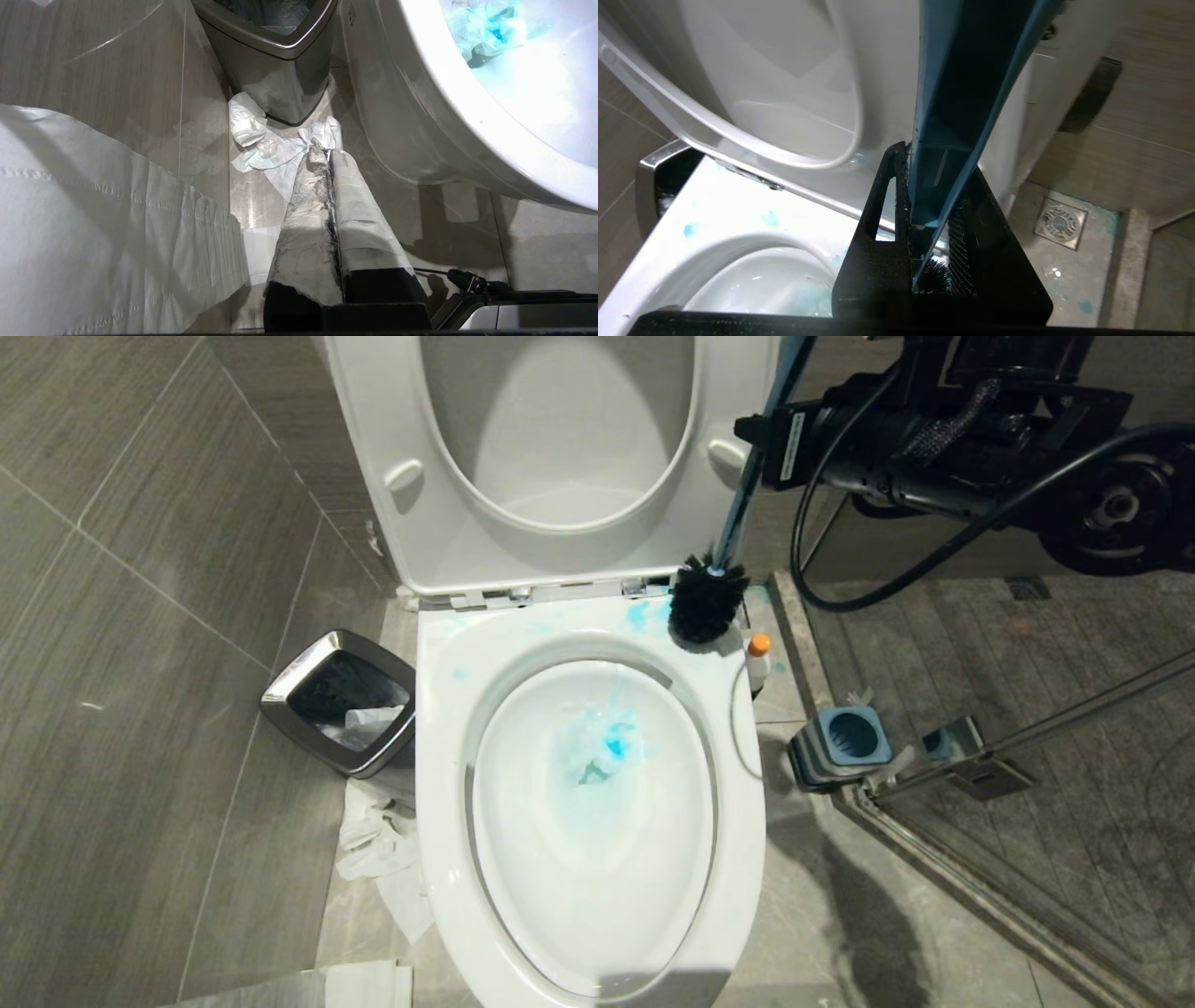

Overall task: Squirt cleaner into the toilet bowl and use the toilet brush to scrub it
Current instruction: Scrub the toilet bowl

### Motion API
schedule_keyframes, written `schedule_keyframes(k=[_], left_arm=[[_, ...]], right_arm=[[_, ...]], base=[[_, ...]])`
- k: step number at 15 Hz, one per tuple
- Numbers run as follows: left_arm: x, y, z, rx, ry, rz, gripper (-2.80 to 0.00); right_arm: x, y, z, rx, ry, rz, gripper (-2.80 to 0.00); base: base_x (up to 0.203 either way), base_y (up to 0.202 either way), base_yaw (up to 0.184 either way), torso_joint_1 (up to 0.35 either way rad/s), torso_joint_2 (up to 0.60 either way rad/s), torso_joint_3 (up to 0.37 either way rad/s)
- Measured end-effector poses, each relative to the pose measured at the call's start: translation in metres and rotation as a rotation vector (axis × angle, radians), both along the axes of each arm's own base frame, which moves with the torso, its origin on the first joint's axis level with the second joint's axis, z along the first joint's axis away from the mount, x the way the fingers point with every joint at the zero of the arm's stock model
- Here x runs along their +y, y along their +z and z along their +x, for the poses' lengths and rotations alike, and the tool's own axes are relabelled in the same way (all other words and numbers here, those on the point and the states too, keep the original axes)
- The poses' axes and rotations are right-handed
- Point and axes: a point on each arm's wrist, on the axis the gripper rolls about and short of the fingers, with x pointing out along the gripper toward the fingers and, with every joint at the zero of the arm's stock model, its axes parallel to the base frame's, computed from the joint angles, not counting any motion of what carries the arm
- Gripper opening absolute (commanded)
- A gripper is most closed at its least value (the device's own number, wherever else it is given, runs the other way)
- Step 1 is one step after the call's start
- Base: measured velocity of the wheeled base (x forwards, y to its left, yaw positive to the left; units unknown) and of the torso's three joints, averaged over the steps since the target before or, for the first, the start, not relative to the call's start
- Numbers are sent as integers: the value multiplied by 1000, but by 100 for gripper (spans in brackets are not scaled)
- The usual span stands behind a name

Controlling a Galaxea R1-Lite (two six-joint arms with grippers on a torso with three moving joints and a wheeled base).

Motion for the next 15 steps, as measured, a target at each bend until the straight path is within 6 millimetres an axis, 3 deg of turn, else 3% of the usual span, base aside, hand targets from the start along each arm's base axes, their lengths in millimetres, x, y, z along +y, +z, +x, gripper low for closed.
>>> schedule_keyframes(k=[6, 11, 15], left_arm=[[0, 0, 0, 0, 0, 0, -280], [0, 0, 0, 0, 0, 0, -280], [0, 0, 0, 0, 0, 0, -280]], right_arm=[[15, -14, 13, 7, 47, -2, -280], [60, -18, -11, 36, 192, 7, -280], [76, -17, -27, 62, 239, -9, -280]], base=[[0, 0, 0, 0, 0, 0], [0, 0, 0, 0, 0, 0], [0, 0, 0, 0, 0, 0]])
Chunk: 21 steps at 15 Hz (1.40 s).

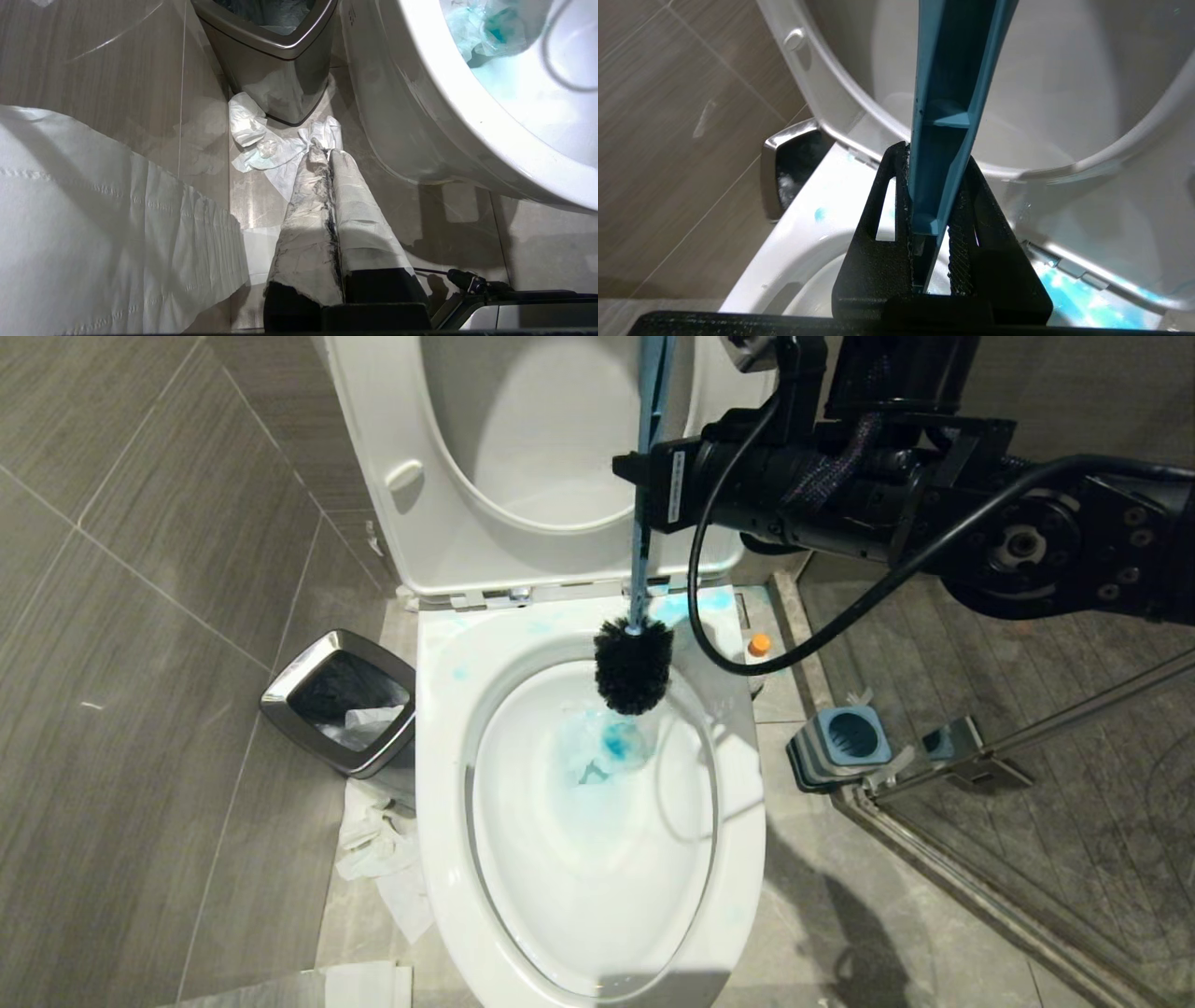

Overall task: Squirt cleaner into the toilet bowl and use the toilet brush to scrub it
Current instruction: Scrub the toilet bowl

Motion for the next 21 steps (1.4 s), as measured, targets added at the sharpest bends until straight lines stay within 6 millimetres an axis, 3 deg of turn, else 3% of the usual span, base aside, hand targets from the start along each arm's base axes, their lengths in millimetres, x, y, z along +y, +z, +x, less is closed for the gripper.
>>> schedule_keyframes(k=[5, 13, 16, 21], left_arm=[[0, 0, 0, 0, 1, 0, -280], [0, 0, 0, 0, 0, 0, -280], [0, 0, 0, 0, 0, 0, -280], [0, 0, 0, 0, 0, 0, -280]], right_arm=[[22, -29, -1, 50, 40, -62, -280], [64, -105, 49, 32, 40, -113, -280], [69, -124, 69, -20, 23, -126, -280], [80, -157, 85, -116, 15, -131, -280]], base=[[0, 0, 0, 0, 0, 0], [0, 0, 0, 0, 0, 0], [0, 0, 0, 0, 0, 0], [0, 0, 0, 0, 0, 0]])
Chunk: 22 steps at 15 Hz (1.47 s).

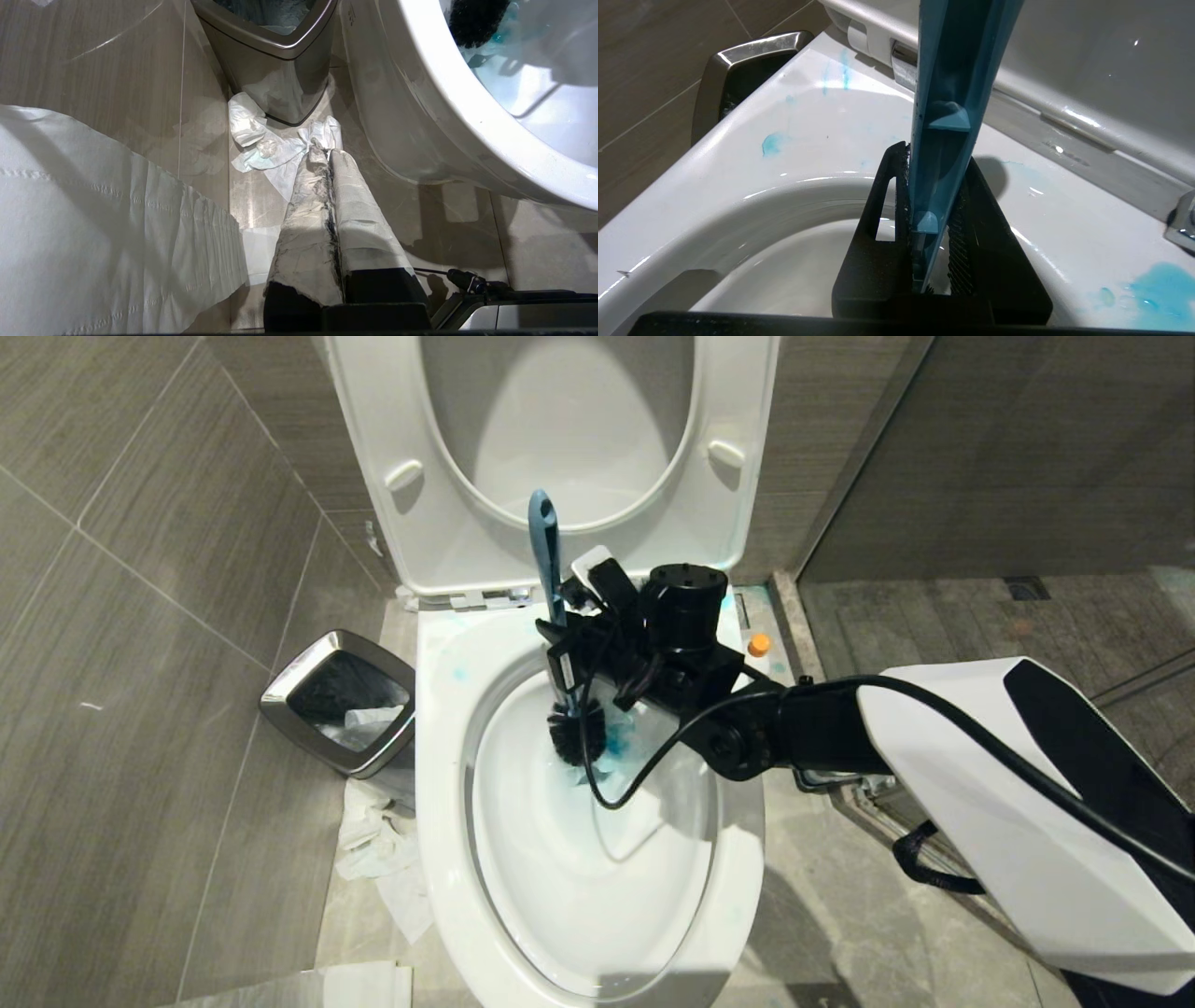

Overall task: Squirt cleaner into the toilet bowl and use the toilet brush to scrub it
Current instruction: Scrub the toilet bowl

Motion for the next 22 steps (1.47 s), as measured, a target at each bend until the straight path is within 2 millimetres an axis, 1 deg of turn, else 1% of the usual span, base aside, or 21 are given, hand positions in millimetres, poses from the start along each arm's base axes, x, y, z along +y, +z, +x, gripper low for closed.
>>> schedule_keyframes(k=[5, 7, 9, 10, 12, 14, 17, 18, 20, 22], left_arm=[[0, 0, 0, 0, 0, 0, -280], [0, 0, 0, 0, 0, 1, -280], [0, 0, 0, 0, 0, 1, -280], [0, 0, 0, 0, 0, 0, -280], [0, 0, 0, 0, 0, 1, -280], [0, 0, 0, 0, 0, 2, -280], [0, 0, 0, 0, 0, 1, -280], [0, 0, 0, 0, 0, 1, -280], [0, 0, 0, 0, 0, 2, -280], [0, 0, 0, 0, -1, 2, -280]], right_arm=[[5, -34, 3, -2, -10, 1, -280], [6, -43, 3, 10, -8, -8, -280], [8, -47, -1, 22, -1, -19, -280], [9, -46, -4, 23, 4, -19, -280], [12, -29, -13, 0, 6, 2, -280], [11, -3, -24, -38, 8, 36, -280], [3, 33, -40, -83, 3, 79, -280], [0, 37, -44, -81, 3, 77, -280], [-7, 36, -50, -61, -14, 61, -280], [-13, 37, -49, -54, -38, 56, -280]], base=[[0, 0, 0, 0, 0, 0], [0, 0, 0, 0, 0, 0], [0, 0, 0, 0, 0, 0], [0, 0, 0, 0, 0, 0], [0, 0, 0, 0, 0, 0], [0, 0, 0, 0, 0, 0], [0, 0, 0, 0, 0, 0], [0, 0, 0, 0, 0, 0], [0, 0, 0, 0, 0, 0], [0, 0, 0, 0, 0, 0]])
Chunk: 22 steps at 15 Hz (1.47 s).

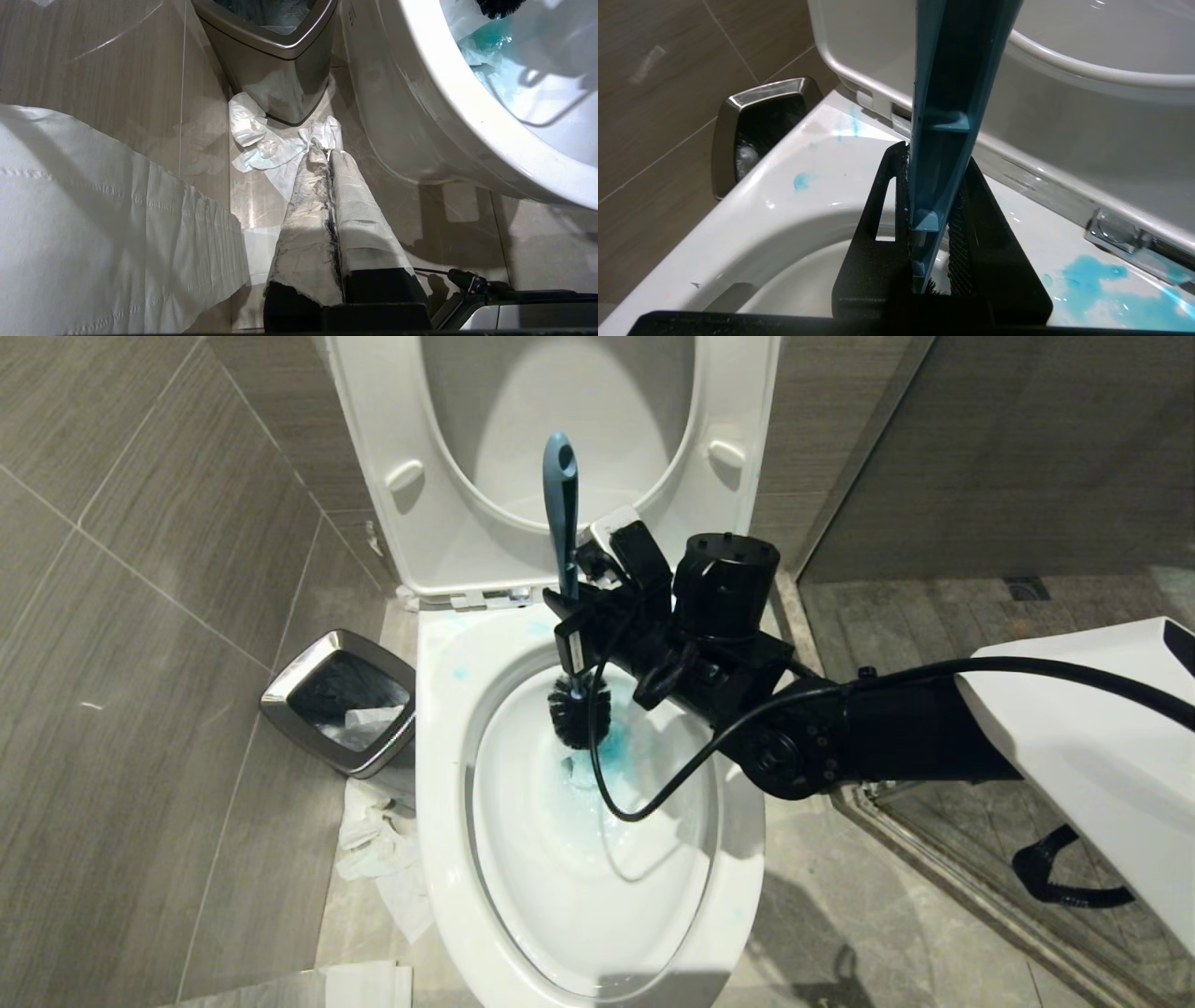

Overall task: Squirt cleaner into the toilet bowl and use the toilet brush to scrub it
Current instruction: Scrub the toilet bowl

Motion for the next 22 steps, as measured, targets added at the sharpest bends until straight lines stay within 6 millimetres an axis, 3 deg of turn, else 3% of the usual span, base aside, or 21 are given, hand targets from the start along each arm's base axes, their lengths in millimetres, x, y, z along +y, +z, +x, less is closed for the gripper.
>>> schedule_keyframes(k=[4, 9, 14, 18, 22], left_arm=[[0, 0, 0, 0, 1, -1, -280], [0, 0, 0, 0, 1, 1, -280], [0, 0, 0, 0, 0, 0, -280], [0, 0, 0, 0, 1, 0, -280], [0, 0, 0, 0, 1, 0, -280]], right_arm=[[-4, -11, 2, 25, -11, -29, -280], [7, -47, 17, 70, -17, -73, -280], [13, -89, 44, 101, -72, -109, -280], [9, -91, 61, 81, -146, -86, -280], [17, -59, 37, 48, -131, -47, -280]], base=[[0, 0, 0, 0, 0, 0], [0, 0, 0, 0, 0, 0], [0, 0, 0, 0, 0, 0], [0, 0, 0, 0, 0, 0], [0, 0, 0, 0, 0, 0]])
